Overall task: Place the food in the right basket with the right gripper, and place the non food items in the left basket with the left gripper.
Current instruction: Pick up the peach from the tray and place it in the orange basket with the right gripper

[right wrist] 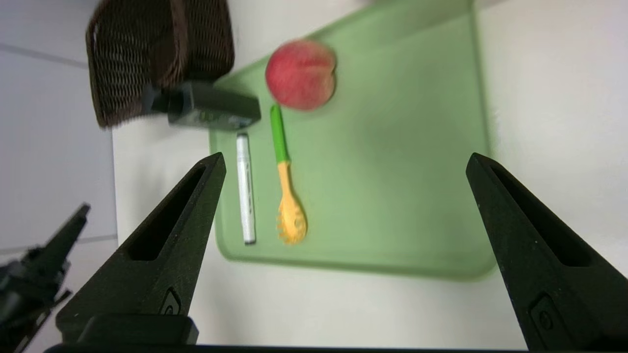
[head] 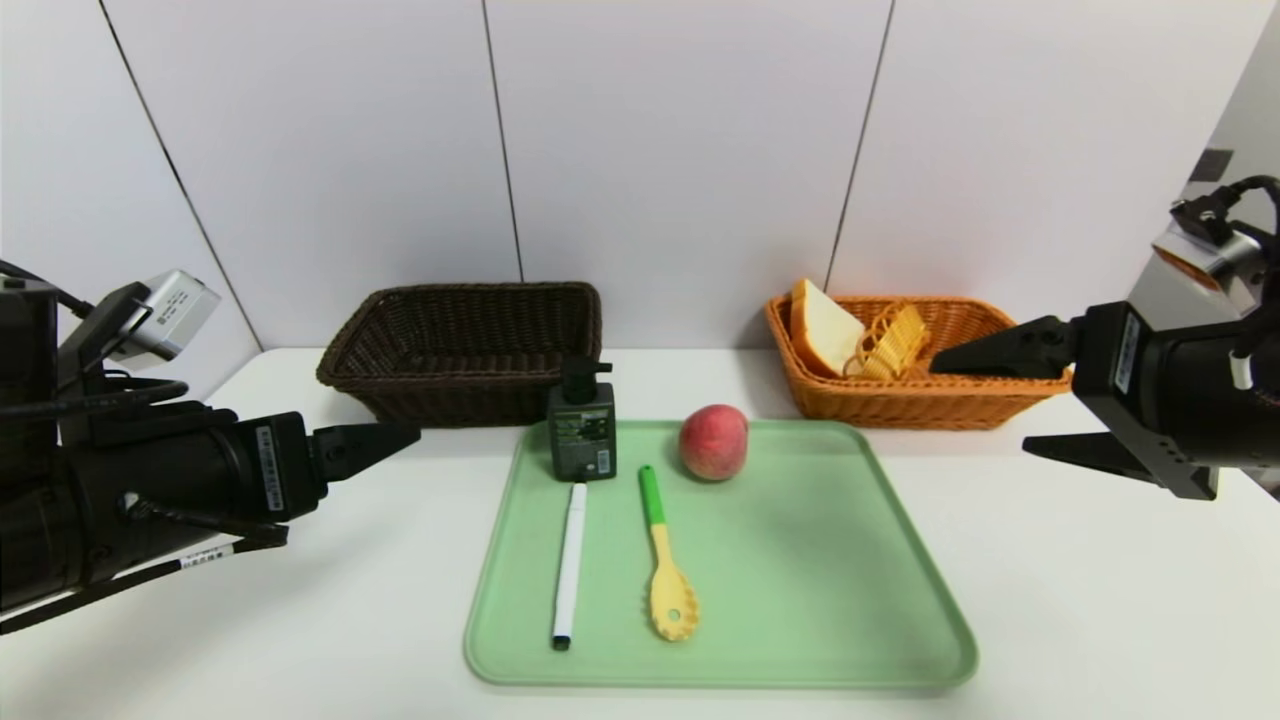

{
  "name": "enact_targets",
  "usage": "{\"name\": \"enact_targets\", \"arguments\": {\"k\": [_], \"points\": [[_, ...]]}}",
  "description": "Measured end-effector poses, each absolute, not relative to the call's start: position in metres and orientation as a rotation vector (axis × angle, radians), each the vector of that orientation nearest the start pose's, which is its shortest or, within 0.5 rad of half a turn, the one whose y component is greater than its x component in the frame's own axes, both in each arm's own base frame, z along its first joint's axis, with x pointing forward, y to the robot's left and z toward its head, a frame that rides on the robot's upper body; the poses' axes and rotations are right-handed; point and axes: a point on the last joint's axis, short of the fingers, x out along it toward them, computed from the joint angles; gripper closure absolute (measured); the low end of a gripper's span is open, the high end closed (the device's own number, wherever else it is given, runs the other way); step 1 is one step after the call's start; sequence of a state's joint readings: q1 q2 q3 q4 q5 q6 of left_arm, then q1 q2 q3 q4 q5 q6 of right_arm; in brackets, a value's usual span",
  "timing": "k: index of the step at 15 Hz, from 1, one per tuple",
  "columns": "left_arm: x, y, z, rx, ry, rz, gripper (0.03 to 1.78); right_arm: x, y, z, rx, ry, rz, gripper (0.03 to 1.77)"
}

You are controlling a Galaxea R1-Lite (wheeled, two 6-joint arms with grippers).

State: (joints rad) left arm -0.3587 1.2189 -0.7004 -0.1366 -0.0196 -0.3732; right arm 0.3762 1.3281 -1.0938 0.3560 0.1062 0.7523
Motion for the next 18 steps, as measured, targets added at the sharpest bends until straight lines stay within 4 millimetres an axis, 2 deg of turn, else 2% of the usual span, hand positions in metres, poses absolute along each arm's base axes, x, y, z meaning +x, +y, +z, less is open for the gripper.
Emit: {"name": "enact_targets", "arguments": {"k": [2,4,6,10,13,18], "points": [[0.169,-0.066,0.222,-0.31,0.445,-0.295,0.12,0.183,0.098,0.266,0.579,0.759,0.263,0.11],[0.167,-0.066,0.222,-0.319,0.446,-0.293,0.12,0.19,0.119,0.271,0.53,0.759,0.265,0.11],[0.166,-0.066,0.221,-0.321,0.448,-0.294,0.12,0.203,0.139,0.281,0.5,0.776,0.273,0.11],[0.163,-0.065,0.222,-0.323,0.443,-0.294,0.12,0.24,0.175,0.28,0.444,0.864,0.25,0.1],[0.161,-0.064,0.219,-0.321,0.448,-0.293,0.12,0.269,0.2,0.266,0.399,0.93,0.21,0.1],[0.158,-0.062,0.217,-0.32,0.45,-0.293,0.12,0.316,0.239,0.217,0.309,0.989,0.095,0.1]]}}
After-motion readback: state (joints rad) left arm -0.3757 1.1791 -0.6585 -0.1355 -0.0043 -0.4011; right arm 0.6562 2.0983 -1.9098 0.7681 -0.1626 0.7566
